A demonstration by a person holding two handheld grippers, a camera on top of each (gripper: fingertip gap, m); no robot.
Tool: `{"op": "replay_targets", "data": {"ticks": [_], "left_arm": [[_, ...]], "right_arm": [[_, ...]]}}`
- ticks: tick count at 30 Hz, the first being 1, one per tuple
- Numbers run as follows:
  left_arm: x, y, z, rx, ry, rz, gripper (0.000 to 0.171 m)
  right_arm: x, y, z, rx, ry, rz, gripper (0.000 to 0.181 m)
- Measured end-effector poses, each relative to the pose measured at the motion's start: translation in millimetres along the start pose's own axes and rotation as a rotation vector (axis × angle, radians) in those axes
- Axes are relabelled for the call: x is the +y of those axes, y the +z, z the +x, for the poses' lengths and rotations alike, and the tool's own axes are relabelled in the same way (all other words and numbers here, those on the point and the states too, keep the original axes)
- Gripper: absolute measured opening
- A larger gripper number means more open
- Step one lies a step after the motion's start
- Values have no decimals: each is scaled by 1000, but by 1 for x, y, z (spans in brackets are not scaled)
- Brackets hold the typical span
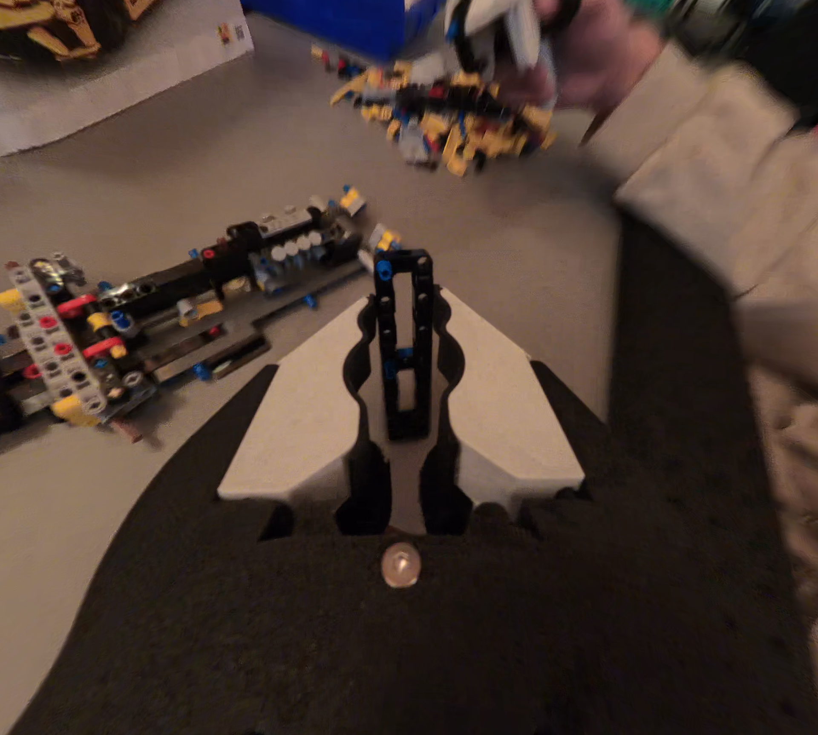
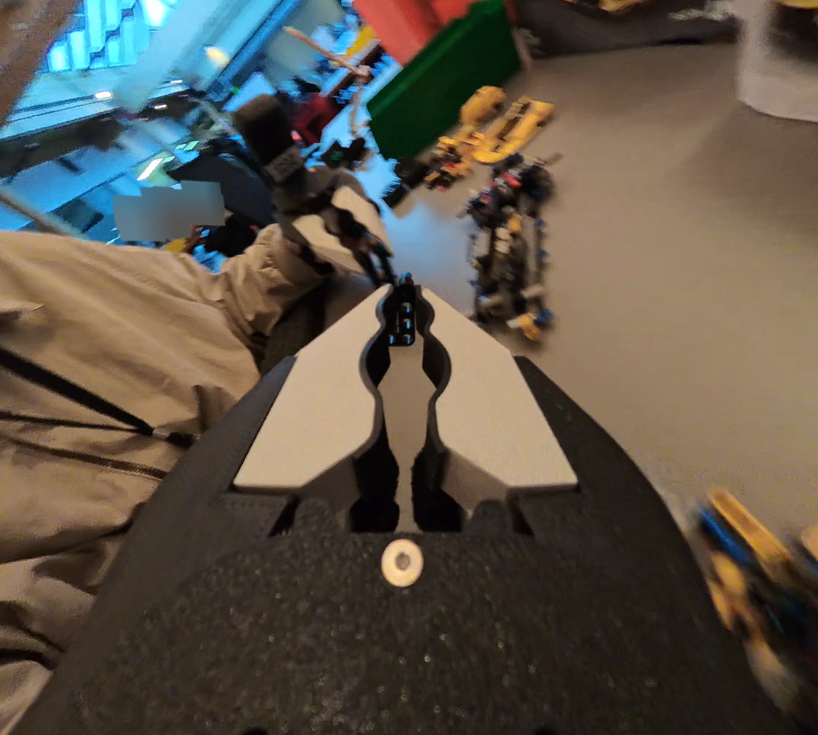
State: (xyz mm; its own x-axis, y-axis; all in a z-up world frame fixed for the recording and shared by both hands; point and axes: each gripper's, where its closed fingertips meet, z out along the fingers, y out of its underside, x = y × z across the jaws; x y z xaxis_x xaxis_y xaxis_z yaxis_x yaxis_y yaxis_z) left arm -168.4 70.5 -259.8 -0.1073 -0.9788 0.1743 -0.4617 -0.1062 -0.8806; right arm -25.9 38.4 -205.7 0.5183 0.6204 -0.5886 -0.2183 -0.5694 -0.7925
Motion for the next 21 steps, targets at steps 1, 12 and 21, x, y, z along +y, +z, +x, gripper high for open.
{"op": "replay_targets", "data": {"ticks": [1,12,21], "left_arm": [[9,3,1,-28,47,-70,24],[55,32,11,-69,137,-302,27],[-39,-8,35,296,-250,231,27]], "right_arm": [[-1,13,-13,-83,-24,8,6],[27,94,-39,-223,-47,-121,6],[38,111,-50,-148,-370,-151,6]]}}
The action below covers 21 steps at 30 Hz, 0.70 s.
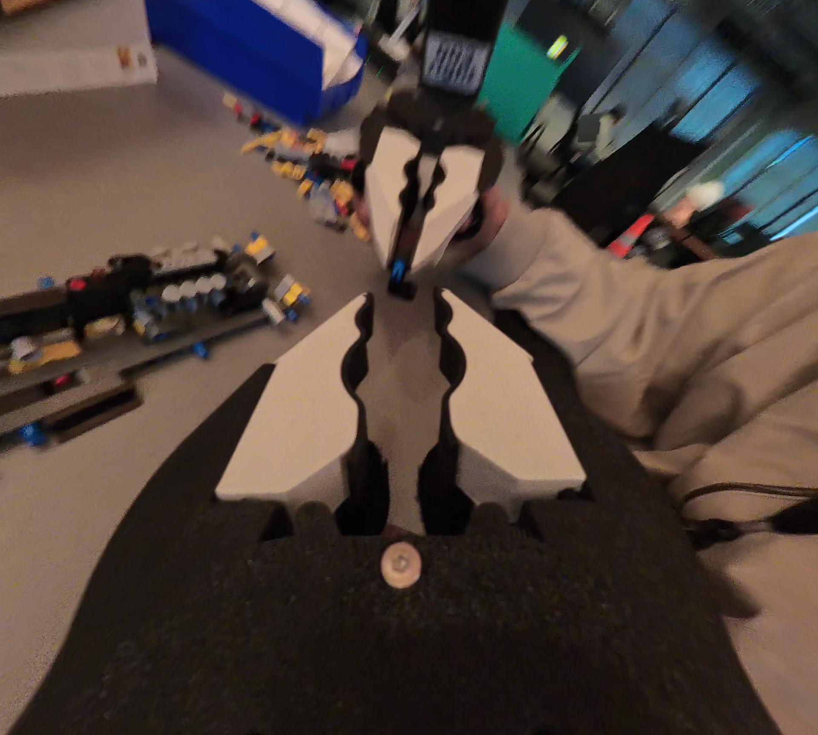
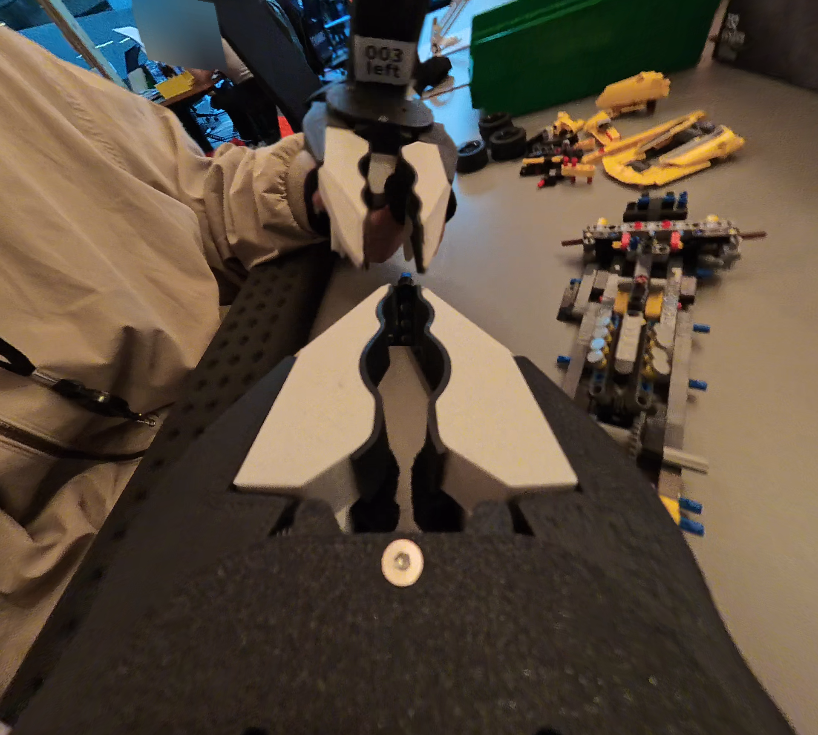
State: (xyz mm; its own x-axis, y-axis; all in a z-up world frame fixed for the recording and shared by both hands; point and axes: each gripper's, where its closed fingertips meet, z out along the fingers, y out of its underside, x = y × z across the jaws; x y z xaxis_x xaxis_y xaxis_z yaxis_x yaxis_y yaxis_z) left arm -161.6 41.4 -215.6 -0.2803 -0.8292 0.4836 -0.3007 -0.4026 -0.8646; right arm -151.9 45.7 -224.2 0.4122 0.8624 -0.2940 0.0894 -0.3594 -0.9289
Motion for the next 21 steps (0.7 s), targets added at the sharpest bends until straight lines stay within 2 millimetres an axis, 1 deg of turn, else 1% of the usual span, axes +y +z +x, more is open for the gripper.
{"op": "replay_targets", "data": {"ticks": [1,3,6,9,14,17,21], "left_arm": [[-4,-3,6,36,9,20,19],[-4,-4,7,29,58,13,18],[0,-1,13,8,156,-2,16],[8,2,9,-44,238,-50,16],[24,6,5,-60,268,-135,14],[29,8,12,-17,269,-154,5],[39,12,19,22,276,-191,5]], "right_arm": [[-1,2,-3,-13,-10,7,6],[-1,4,-9,-56,19,9,6],[0,7,-13,-87,46,1,6],[4,10,-17,-106,53,-25,6],[12,13,-20,-110,35,-80,6],[16,13,-24,-132,42,-100,6],[25,14,-32,-167,42,-153,6]]}}
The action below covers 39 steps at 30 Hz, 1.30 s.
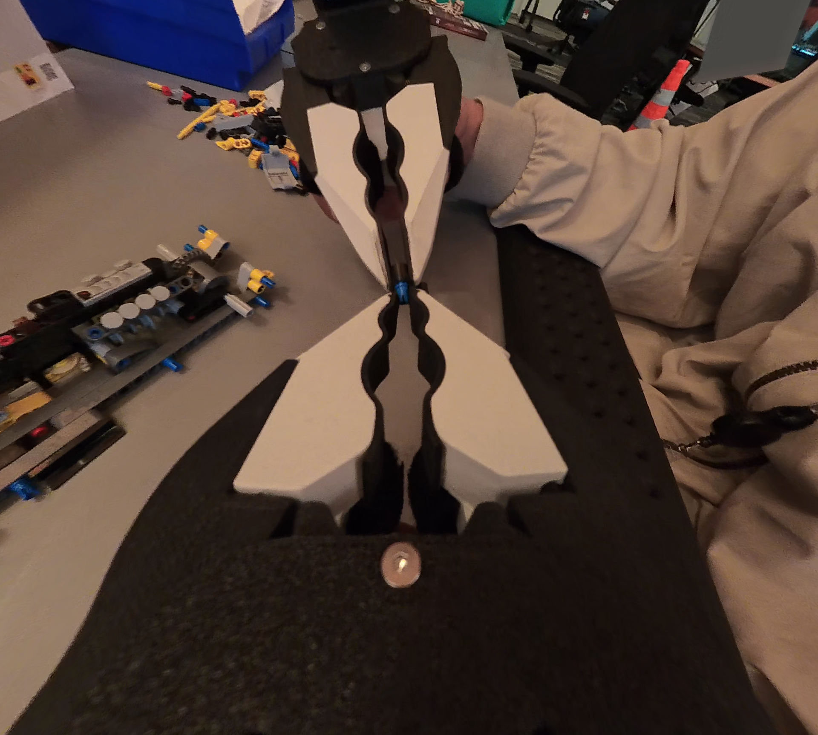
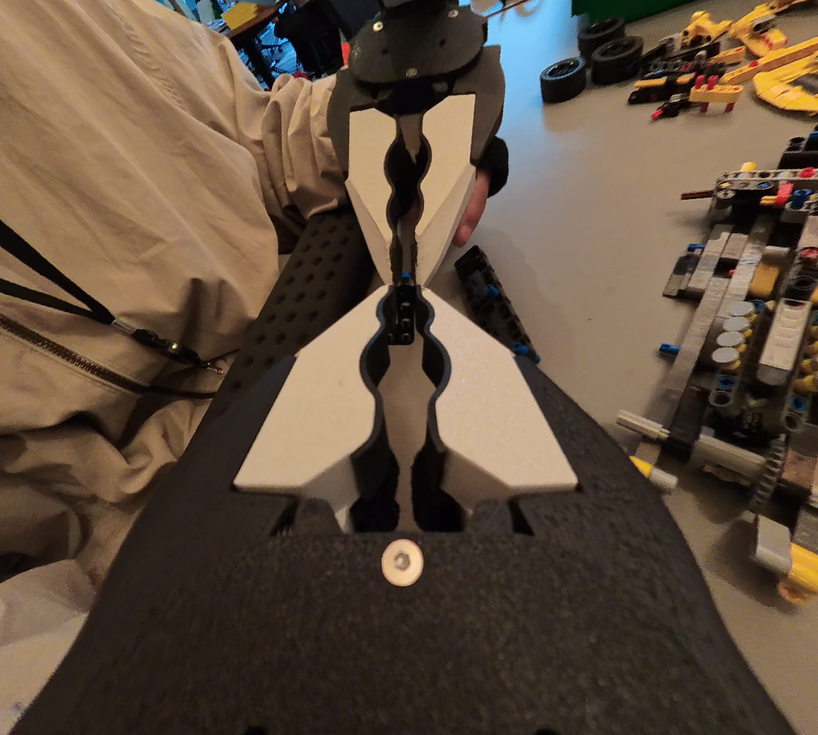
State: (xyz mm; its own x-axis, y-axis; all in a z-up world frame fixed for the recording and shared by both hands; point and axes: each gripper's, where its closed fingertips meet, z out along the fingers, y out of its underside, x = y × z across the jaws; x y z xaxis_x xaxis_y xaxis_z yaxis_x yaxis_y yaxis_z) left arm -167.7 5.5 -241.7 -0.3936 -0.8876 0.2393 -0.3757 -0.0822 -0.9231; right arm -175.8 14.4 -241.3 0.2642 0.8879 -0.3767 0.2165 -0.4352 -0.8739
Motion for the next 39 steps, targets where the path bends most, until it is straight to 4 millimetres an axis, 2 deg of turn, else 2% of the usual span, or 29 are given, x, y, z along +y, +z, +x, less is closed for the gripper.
{"op": "replay_targets", "data": {"ticks": [5,10,11,13,14,15,18,20,21,23,24,26,27,29,31,32,34,36,39], "left_arm": [[13,5,4,30,8,-60,4],[11,3,2,12,11,-48,4],[17,1,3,17,28,-79,3],[21,-2,0,0,38,-89,3],[15,-4,3,21,22,-54,3],[10,-4,6,41,17,-35,3],[9,-4,-3,-2,31,-33,4],[5,-4,-5,-17,31,-3,4],[4,-4,-7,-32,28,3,4],[9,-1,-16,-83,36,-28,4],[12,0,-21,-122,47,-50,4],[16,2,-26,-148,54,-70,4],[16,3,-26,-150,52,-67,4],[16,5,-27,-148,48,-59,4],[15,6,-29,-159,44,-54,4],[13,6,-31,-172,39,-41,4],[5,3,-36,-195,5,4,4],[-5,-1,-41,-188,-88,77,4],[-22,-11,-46,-91,-327,229,4]], "right_arm": [[13,5,-3,-2,-5,-84,6],[7,-1,-1,24,-61,-65,6],[1,-11,1,38,-46,-34,6],[-34,-60,4,67,-15,215,5],[-37,-82,9,119,-24,261,5],[-33,-97,15,173,-22,259,6],[-24,-111,21,198,58,259,6],[-6,-121,40,349,95,152,6],[12,-136,59,496,136,64,6],[53,-183,87,822,215,-121,6],[67,-203,90,923,242,-173,6],[84,-229,88,1028,309,-212,6],[89,-240,86,1067,338,-212,6],[91,-248,84,1090,347,-189,19],[80,-247,86,1098,294,-146,21],[69,-241,86,1082,235,-120,23],[39,-216,86,1012,67,-54,28],[7,-169,78,879,-152,-1,43],[-27,-87,59,711,-356,46,48]]}}
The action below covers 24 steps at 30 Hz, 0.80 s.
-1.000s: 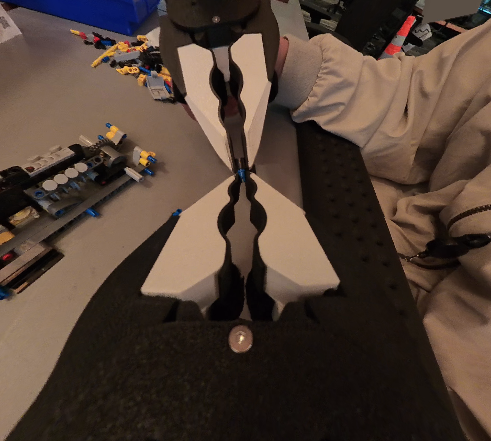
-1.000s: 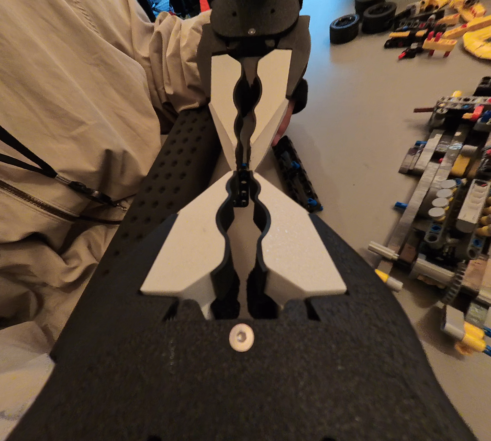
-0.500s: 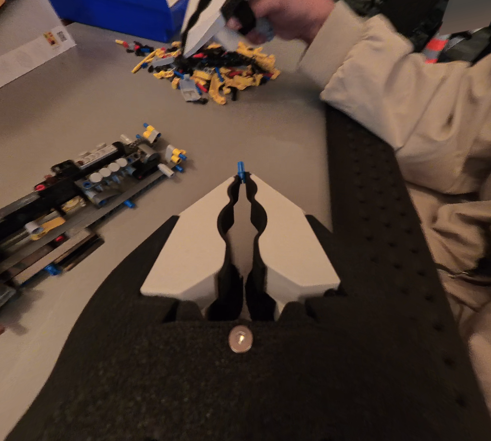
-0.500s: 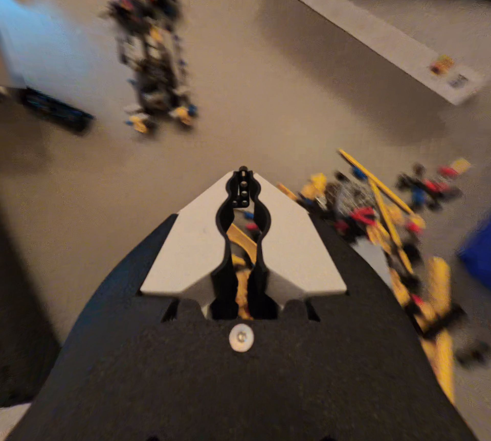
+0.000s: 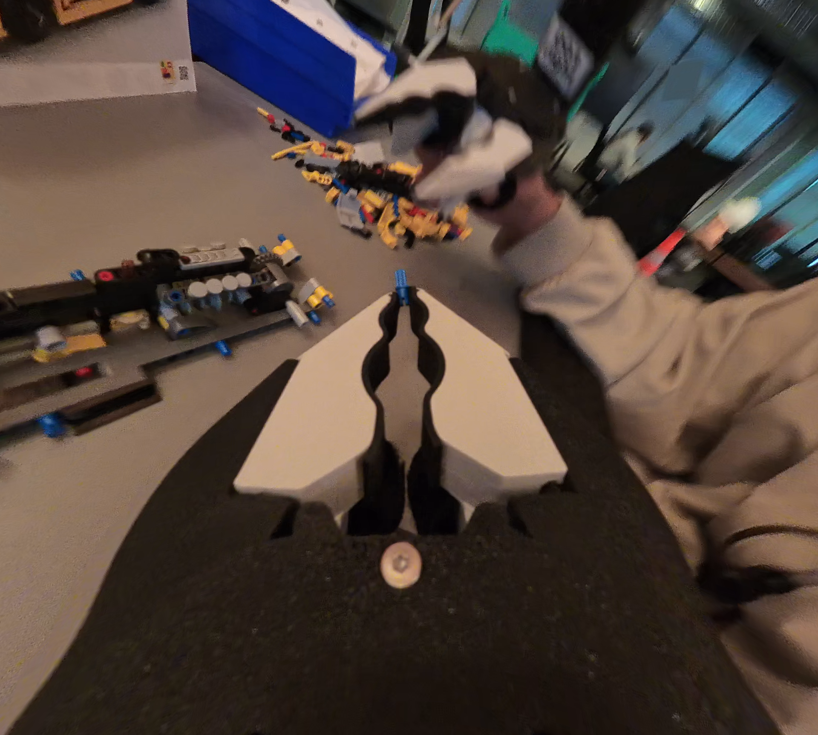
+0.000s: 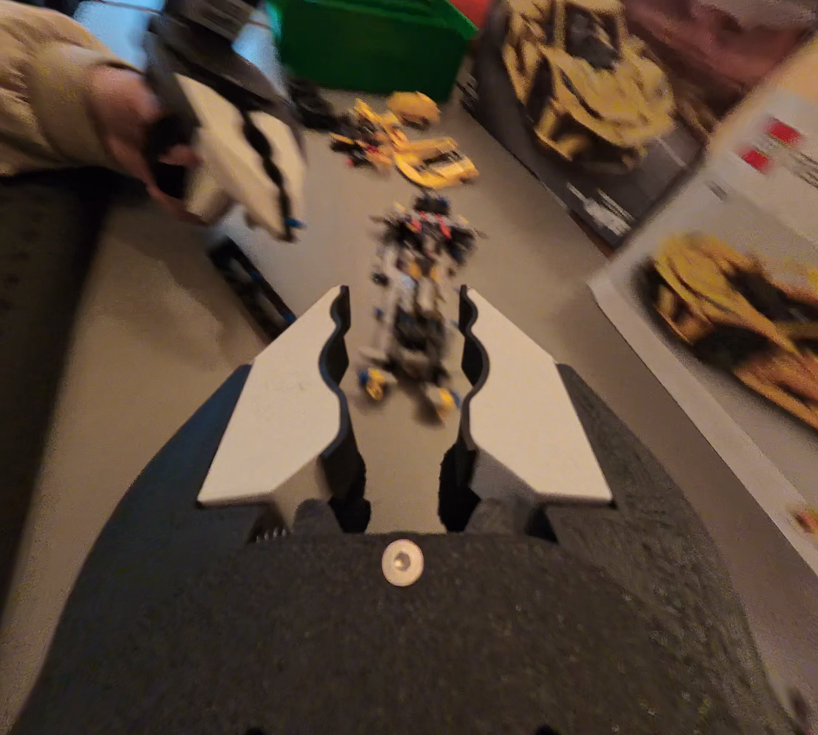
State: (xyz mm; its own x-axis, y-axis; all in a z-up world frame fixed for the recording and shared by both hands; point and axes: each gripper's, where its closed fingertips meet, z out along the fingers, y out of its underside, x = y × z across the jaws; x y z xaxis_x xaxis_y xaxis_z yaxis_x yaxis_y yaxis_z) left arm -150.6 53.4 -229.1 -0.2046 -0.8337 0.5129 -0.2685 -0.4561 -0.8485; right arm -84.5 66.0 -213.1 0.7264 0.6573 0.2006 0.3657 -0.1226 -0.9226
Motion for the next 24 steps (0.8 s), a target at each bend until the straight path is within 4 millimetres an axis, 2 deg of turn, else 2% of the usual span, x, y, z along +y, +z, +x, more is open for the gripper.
{"op": "replay_targets", "data": {"ticks": [1,3,5,7,8,11,14,19,20,24], "left_arm": [[-7,-3,0,42,-90,46,4],[-19,-10,1,136,-249,127,4],[-26,-15,2,211,-352,174,4],[-27,-17,4,253,-404,179,4],[-28,-17,5,269,-418,184,4],[-30,-17,9,293,-426,198,4],[-30,-15,9,291,-418,205,4],[-27,-13,8,290,-436,198,4],[-28,-13,9,296,-443,203,4],[-26,-11,7,292,-446,195,5]], "right_arm": [[-10,16,-17,-28,-18,29,52],[-21,41,-37,-14,-85,48,63],[-24,54,-44,71,-198,54,53],[-34,56,-45,175,-300,120,35],[-36,56,-46,189,-318,131,32],[-36,59,-48,159,-252,134,47],[-45,52,-50,167,-257,186,29],[-42,55,-53,149,-259,167,27],[-41,56,-52,155,-263,159,21],[-36,57,-50,146,-251,129,17]]}}
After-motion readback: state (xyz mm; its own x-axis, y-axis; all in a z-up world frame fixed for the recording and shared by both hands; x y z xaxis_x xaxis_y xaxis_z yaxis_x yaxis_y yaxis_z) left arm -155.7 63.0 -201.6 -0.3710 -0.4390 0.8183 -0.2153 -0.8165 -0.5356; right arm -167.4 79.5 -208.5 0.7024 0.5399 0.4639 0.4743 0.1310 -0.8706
